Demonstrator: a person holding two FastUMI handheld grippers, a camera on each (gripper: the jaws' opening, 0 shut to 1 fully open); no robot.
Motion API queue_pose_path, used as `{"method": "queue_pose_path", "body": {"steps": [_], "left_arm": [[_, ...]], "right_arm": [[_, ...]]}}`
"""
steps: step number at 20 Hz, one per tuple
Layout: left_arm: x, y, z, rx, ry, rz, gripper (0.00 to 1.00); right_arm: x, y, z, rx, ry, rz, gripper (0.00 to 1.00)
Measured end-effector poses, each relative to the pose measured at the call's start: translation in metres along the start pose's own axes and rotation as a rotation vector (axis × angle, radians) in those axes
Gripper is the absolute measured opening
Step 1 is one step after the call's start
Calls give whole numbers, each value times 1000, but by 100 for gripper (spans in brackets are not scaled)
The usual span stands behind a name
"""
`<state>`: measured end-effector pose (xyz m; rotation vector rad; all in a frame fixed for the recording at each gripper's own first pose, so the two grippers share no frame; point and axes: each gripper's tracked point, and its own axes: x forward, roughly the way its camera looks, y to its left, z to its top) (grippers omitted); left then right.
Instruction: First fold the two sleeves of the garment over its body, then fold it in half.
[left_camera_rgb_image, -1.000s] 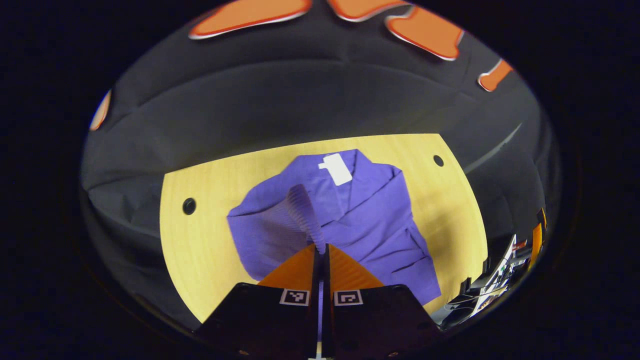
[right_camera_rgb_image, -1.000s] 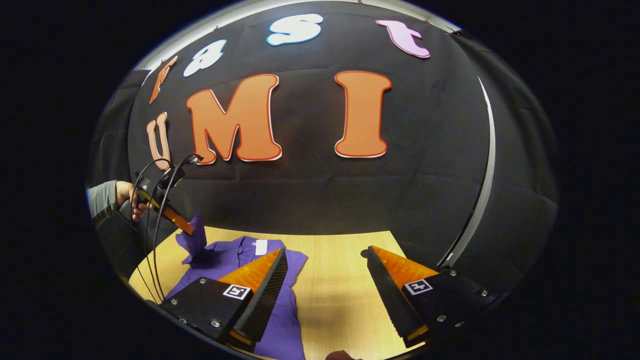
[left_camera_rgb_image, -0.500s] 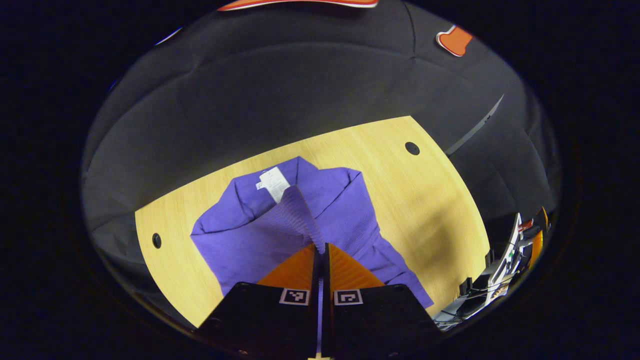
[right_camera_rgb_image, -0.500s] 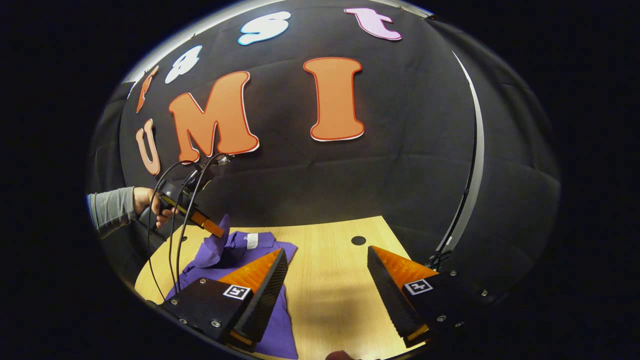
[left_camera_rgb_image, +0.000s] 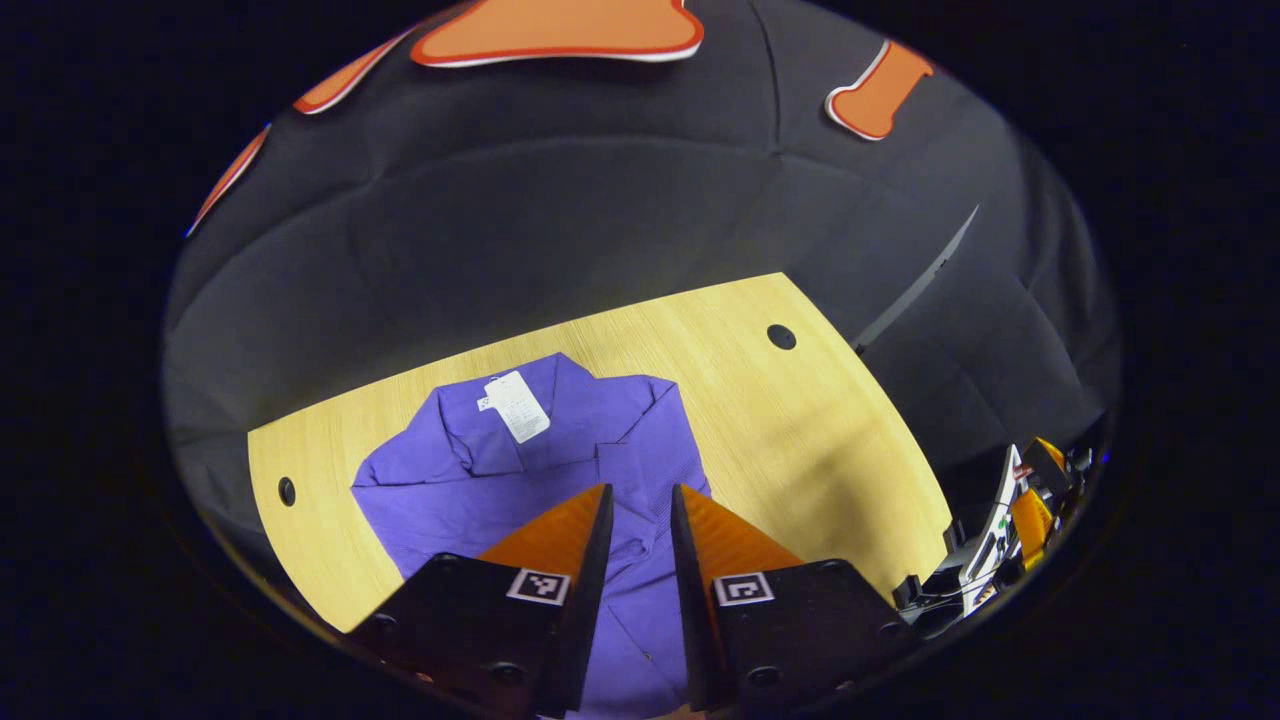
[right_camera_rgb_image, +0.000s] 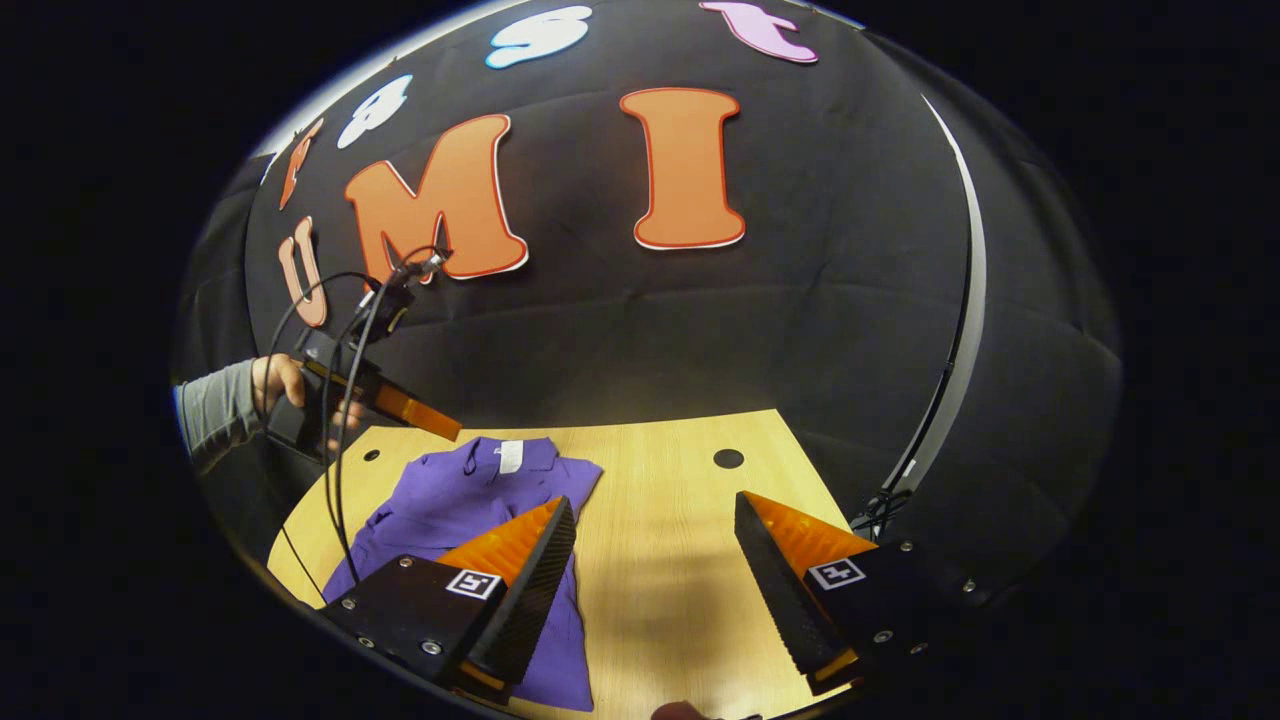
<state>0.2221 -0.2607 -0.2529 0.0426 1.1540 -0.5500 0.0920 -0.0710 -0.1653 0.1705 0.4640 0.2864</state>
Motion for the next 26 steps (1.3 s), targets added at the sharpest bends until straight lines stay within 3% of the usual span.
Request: {"method": "queue_pose_path", "body": {"steps": [1,3,8,11,15,17,26], "left_arm": [[-9,7,-7,7,-18,14,51],[-30,24,-26,0,-43,52,64],[-83,81,-92,-55,-101,202,71],[-112,109,-132,-75,-129,298,84],[-144,132,-190,-95,-129,386,89],[-147,138,-222,-88,-103,418,98],[-134,134,-359,-194,93,413,97]], "right_arm": [[1,3,-5,-10,13,2,96],[2,18,-13,-21,36,17,96],[6,48,-48,-55,135,47,96],[3,64,-76,-72,212,64,96],[-5,77,-117,-110,323,73,96],[-11,85,-139,-134,381,83,96],[-35,96,-236,-168,635,79,97]]}}
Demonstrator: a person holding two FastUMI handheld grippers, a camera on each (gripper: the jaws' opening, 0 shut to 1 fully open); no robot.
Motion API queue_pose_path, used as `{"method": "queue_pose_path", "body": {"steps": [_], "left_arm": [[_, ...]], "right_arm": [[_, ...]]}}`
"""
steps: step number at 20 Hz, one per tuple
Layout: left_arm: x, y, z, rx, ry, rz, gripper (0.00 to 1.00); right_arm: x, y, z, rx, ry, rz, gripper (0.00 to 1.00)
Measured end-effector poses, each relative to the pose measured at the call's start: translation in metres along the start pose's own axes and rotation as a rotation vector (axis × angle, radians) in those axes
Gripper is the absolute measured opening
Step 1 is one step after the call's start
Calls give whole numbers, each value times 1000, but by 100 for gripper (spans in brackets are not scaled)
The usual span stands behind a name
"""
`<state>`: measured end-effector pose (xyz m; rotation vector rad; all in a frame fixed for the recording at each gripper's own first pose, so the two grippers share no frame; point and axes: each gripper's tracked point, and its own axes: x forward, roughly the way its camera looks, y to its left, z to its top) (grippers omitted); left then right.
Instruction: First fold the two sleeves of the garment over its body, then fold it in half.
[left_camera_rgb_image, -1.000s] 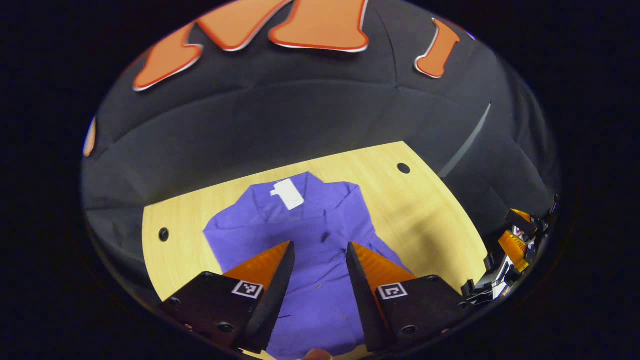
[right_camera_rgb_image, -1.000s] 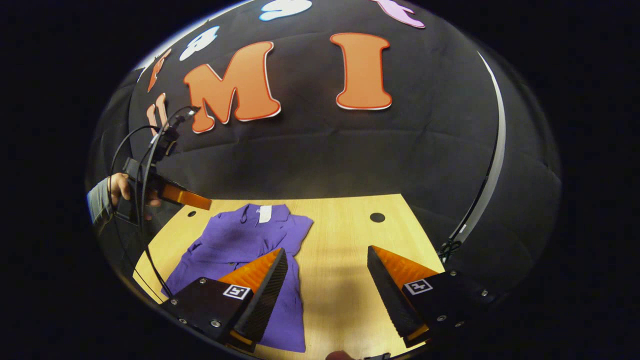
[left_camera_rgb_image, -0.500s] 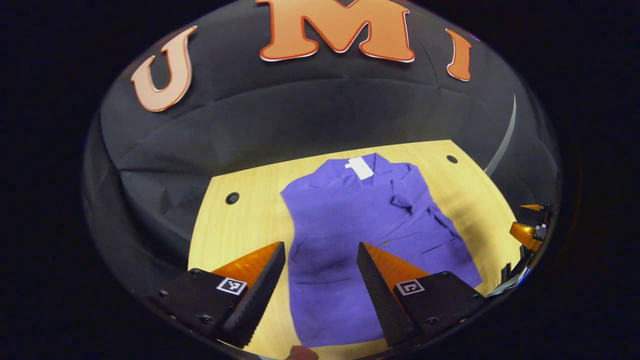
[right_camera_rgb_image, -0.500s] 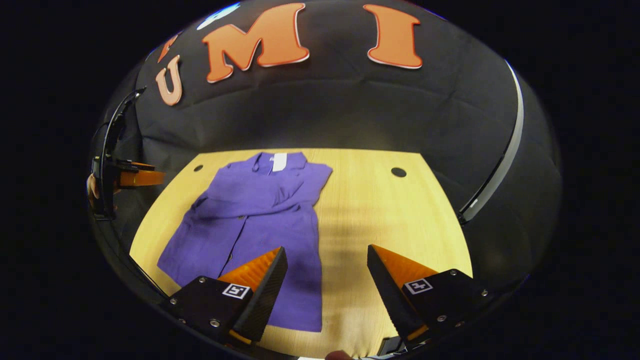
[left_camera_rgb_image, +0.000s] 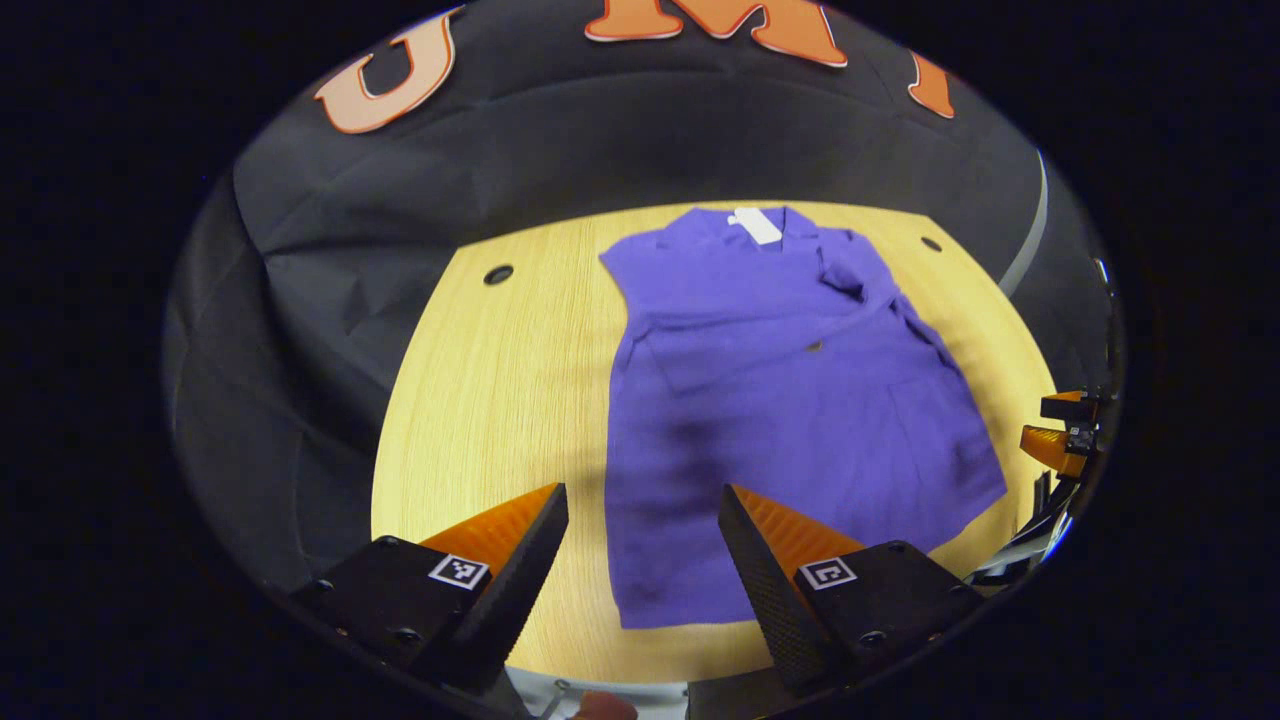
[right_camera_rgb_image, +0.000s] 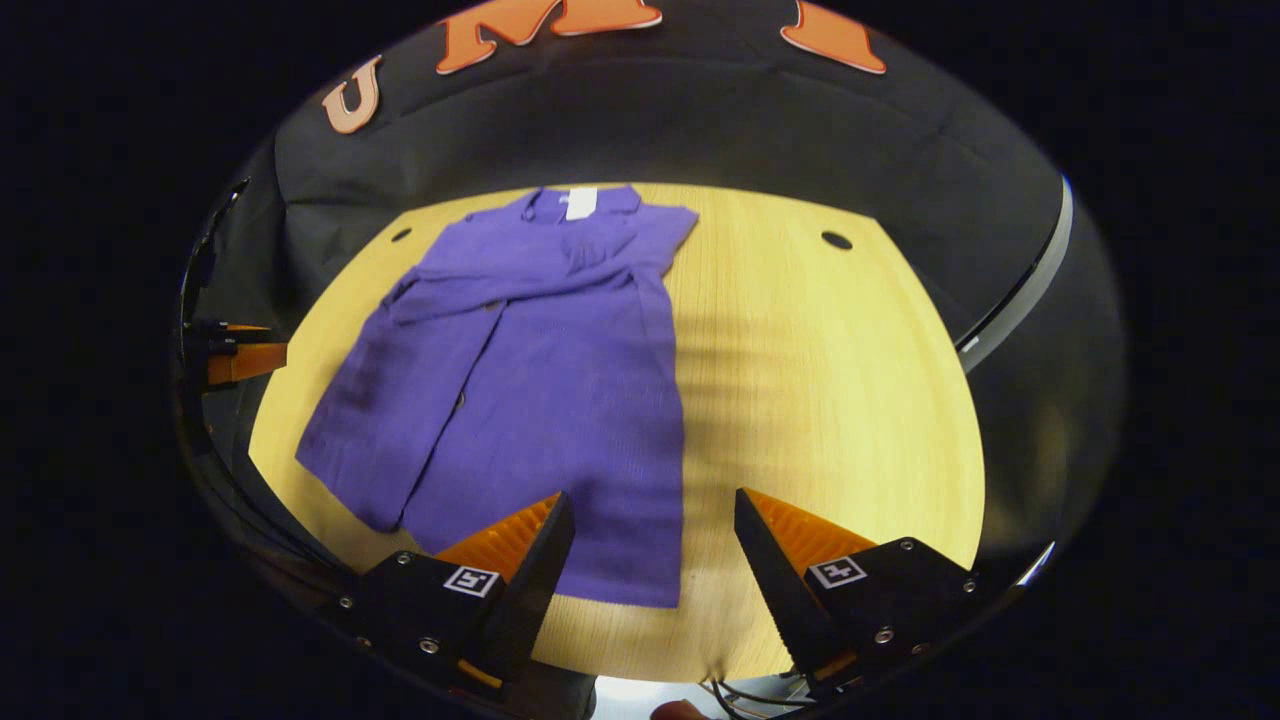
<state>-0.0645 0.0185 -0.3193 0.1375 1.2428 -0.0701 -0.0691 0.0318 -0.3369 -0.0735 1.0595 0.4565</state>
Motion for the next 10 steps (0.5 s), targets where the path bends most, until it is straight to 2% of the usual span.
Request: {"method": "queue_pose_path", "body": {"steps": [4,8,10], "left_arm": [[21,-2,-58,-36,114,-5,97],[45,-1,-92,-90,225,-35,97],[56,-1,-104,-122,279,-48,97]], "right_arm": [[14,4,-40,-9,115,-4,97],[23,20,-64,56,193,44,97],[27,19,-70,66,223,42,97]]}}
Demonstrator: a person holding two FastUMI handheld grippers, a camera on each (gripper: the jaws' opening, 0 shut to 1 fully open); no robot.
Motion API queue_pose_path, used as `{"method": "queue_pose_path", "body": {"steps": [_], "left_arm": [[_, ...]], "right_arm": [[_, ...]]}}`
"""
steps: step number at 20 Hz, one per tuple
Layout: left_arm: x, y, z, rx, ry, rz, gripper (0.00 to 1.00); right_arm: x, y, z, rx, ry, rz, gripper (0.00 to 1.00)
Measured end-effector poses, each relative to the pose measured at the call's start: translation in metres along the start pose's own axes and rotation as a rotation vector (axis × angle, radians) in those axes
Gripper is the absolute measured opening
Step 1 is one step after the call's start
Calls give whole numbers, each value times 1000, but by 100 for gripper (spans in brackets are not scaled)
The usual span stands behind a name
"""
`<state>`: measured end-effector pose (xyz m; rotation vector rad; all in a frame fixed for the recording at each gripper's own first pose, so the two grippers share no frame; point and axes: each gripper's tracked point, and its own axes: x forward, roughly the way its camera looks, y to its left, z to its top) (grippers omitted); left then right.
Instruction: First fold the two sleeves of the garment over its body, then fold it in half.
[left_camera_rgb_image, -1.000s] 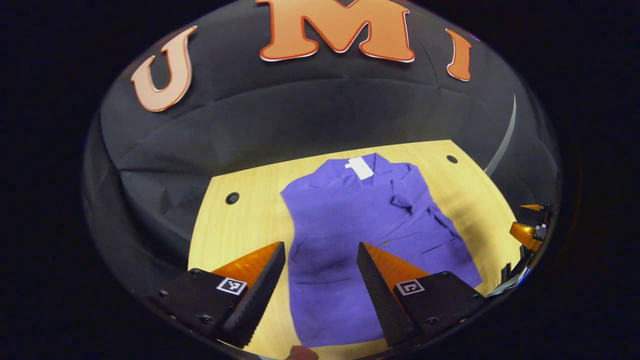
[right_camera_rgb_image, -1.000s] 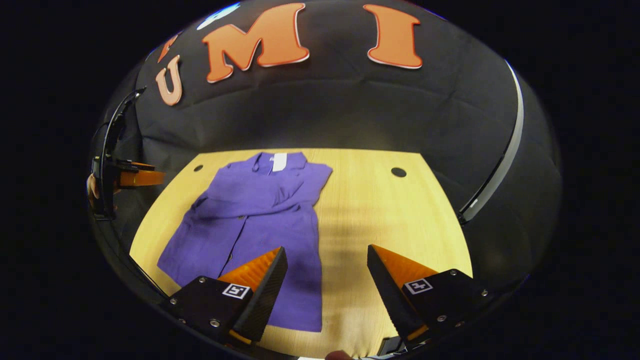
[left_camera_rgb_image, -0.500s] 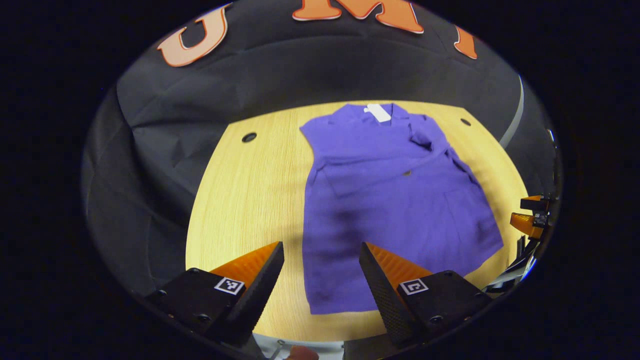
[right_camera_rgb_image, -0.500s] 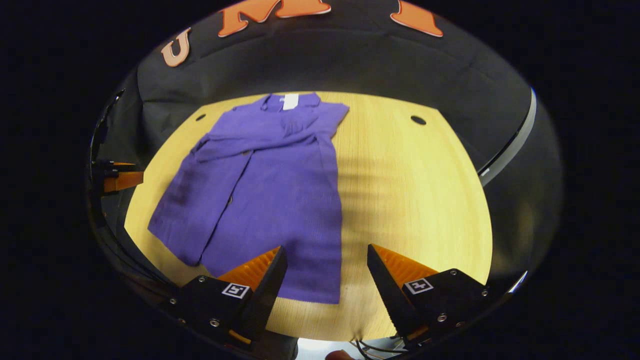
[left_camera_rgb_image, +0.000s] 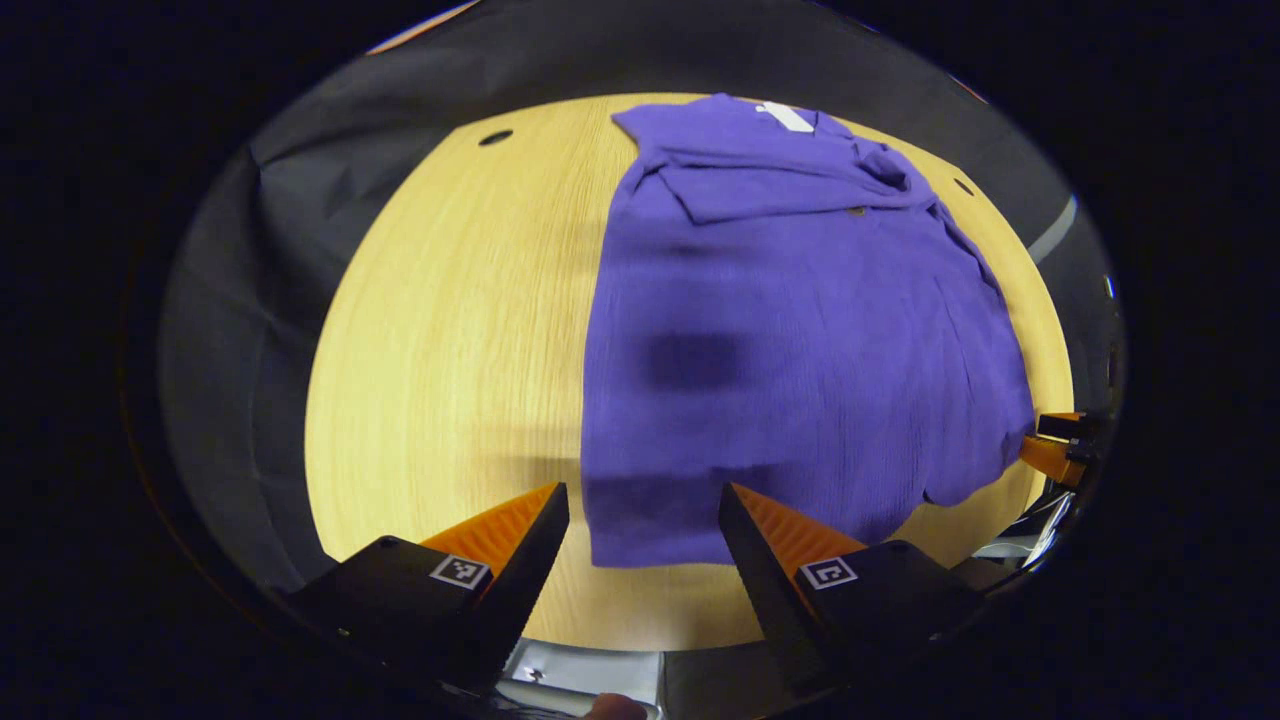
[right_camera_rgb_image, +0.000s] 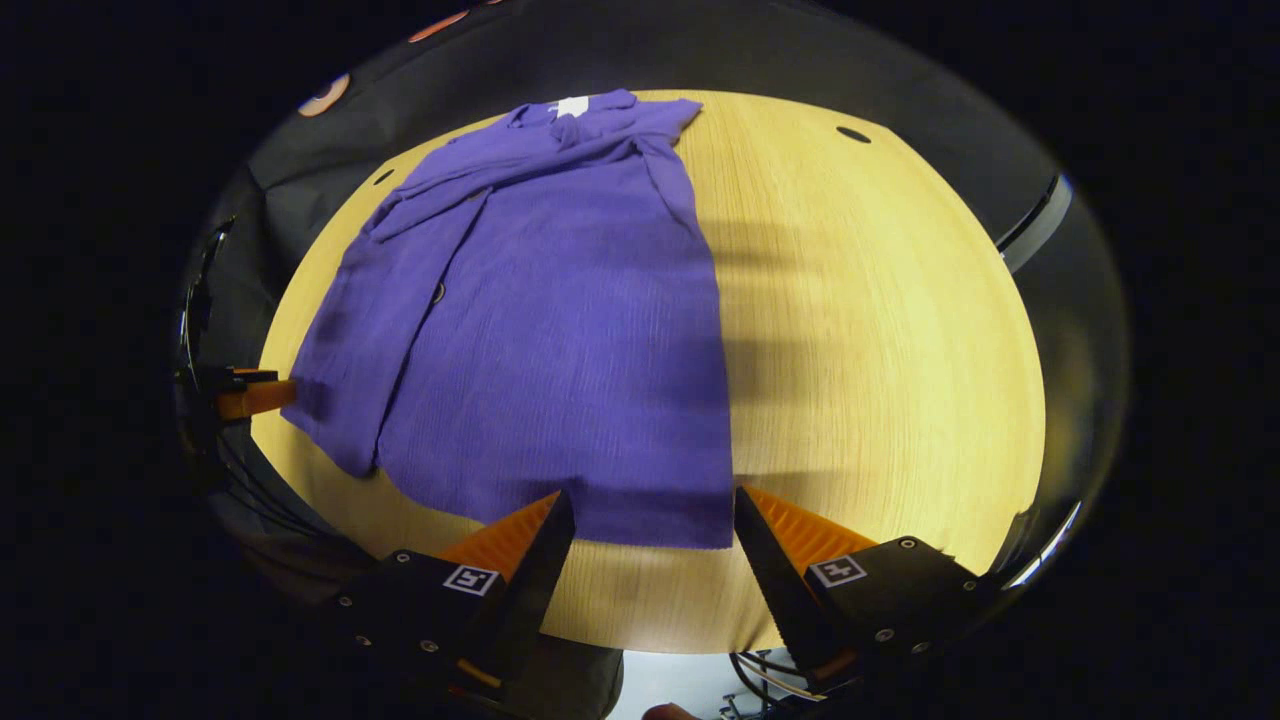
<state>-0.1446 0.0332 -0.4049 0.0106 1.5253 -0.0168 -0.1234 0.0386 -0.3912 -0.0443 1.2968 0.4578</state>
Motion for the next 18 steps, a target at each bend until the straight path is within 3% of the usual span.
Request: {"method": "queue_pose_path", "body": {"steps": [3,5,8,11,12,14,15,16,17,18], "left_arm": [[11,-8,-7,-35,37,-39,97],[17,2,-12,-32,56,-15,97],[19,1,-16,-67,80,-38,98],[20,-2,-14,-39,97,-47,92],[19,-6,-15,-39,110,-57,86],[20,-13,-15,-48,129,-78,58],[19,-15,-15,-65,138,-89,44],[18,-19,-14,-83,150,-110,30],[18,-19,-14,-102,157,-122,19],[16,-20,-15,-110,166,-137,13]], "right_arm": [[5,-1,-5,4,31,-7,97],[8,-2,-5,-3,43,-15,97],[8,-6,-10,-15,71,-39,95],[8,1,-9,-4,89,-18,77],[9,4,-8,20,92,-5,59],[11,9,-4,85,94,21,18],[12,11,-3,119,96,31,21],[12,12,-3,141,97,39,12],[12,13,-2,155,102,49,10],[11,13,-2,167,106,59,8]]}}
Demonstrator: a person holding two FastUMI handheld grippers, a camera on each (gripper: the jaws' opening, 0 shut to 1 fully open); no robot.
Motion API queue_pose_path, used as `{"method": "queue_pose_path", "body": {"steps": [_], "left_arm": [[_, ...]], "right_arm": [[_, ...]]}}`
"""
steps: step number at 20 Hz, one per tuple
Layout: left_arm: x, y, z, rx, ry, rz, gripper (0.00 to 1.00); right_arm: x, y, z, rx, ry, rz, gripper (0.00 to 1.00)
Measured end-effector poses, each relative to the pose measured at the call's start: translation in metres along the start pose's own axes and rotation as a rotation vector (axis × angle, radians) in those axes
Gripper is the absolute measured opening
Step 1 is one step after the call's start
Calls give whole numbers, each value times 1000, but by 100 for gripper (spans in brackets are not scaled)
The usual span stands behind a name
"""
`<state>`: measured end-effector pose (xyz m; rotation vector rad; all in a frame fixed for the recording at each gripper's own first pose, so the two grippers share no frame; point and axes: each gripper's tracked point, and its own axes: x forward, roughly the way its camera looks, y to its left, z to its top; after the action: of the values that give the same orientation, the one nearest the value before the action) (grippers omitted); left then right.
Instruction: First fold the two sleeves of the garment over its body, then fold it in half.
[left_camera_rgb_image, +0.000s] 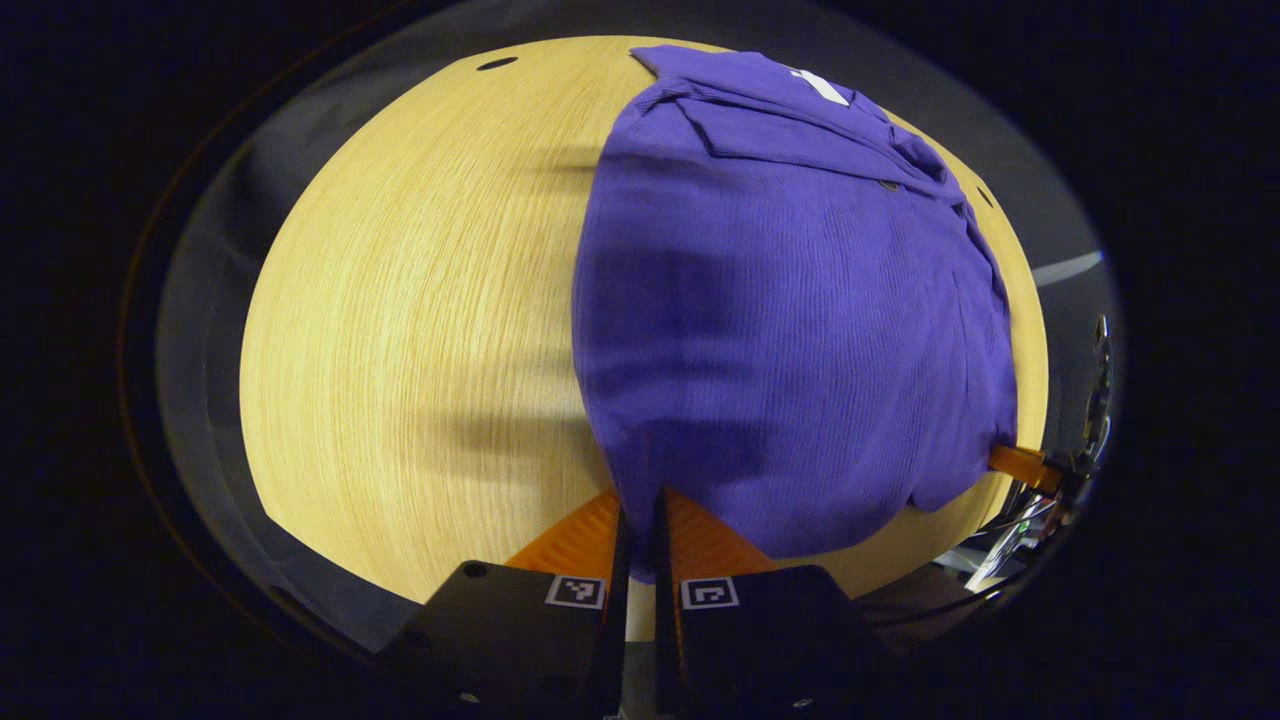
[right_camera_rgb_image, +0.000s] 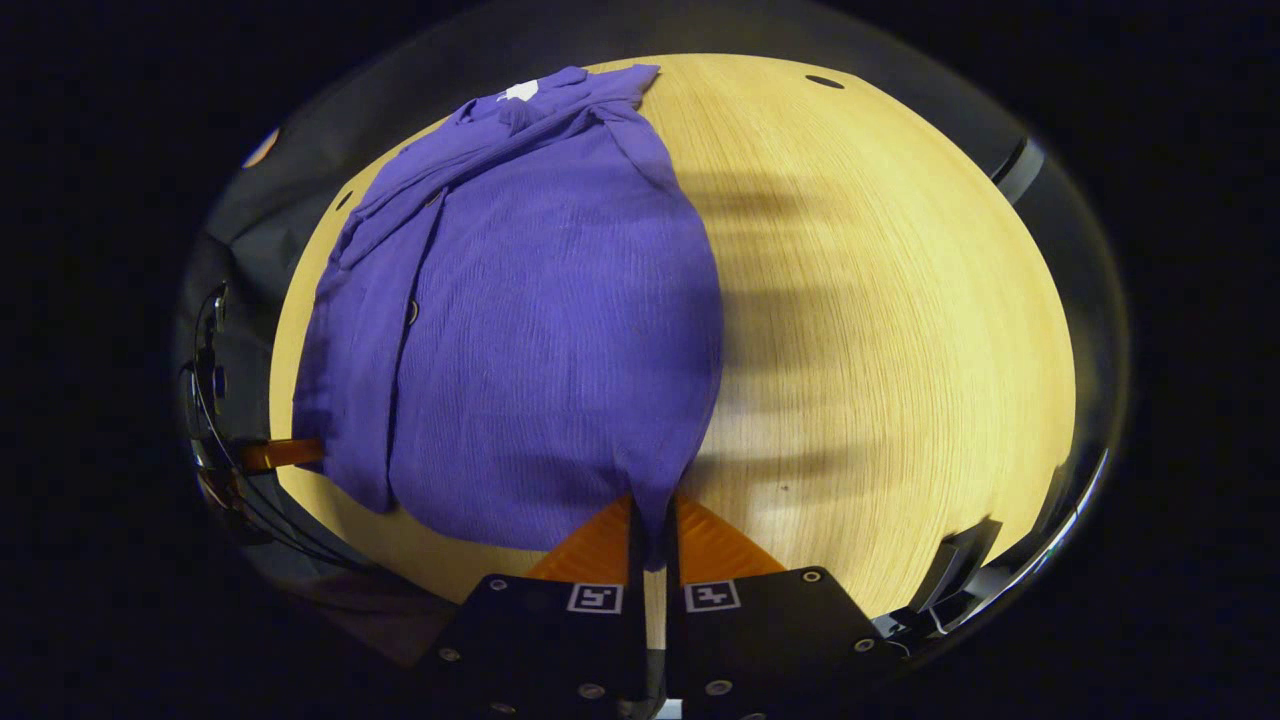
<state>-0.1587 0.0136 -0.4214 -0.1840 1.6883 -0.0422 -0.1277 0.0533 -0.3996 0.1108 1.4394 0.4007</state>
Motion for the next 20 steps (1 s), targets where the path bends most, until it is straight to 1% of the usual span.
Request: {"method": "queue_pose_path", "body": {"steps": [1,2,3,4,5,6,7,9,14,20], "left_arm": [[-1,0,2,-15,0,-12,10],[-5,-1,2,-25,5,-29,8],[-7,-3,4,-21,5,-36,6],[-11,-4,6,-9,5,-39,8],[-14,-4,10,-3,-2,-32,5],[-16,-5,13,-5,-6,-29,5],[-20,-8,16,6,-2,-40,3],[-31,-14,28,21,-23,-60,3],[-65,-28,78,50,-104,-109,3],[-103,-39,145,97,-205,-122,3]], "right_arm": [[-2,2,2,9,-5,15,8],[-5,3,7,24,-21,28,6],[-8,5,11,43,-33,44,6],[-11,7,16,60,-47,59,6],[-14,10,21,71,-54,72,5],[-19,11,26,76,-68,81,5],[-23,12,33,74,-80,84,5],[-33,15,45,60,-112,90,5],[-61,30,91,51,-199,134,5],[-93,42,160,13,-326,149,5]]}}
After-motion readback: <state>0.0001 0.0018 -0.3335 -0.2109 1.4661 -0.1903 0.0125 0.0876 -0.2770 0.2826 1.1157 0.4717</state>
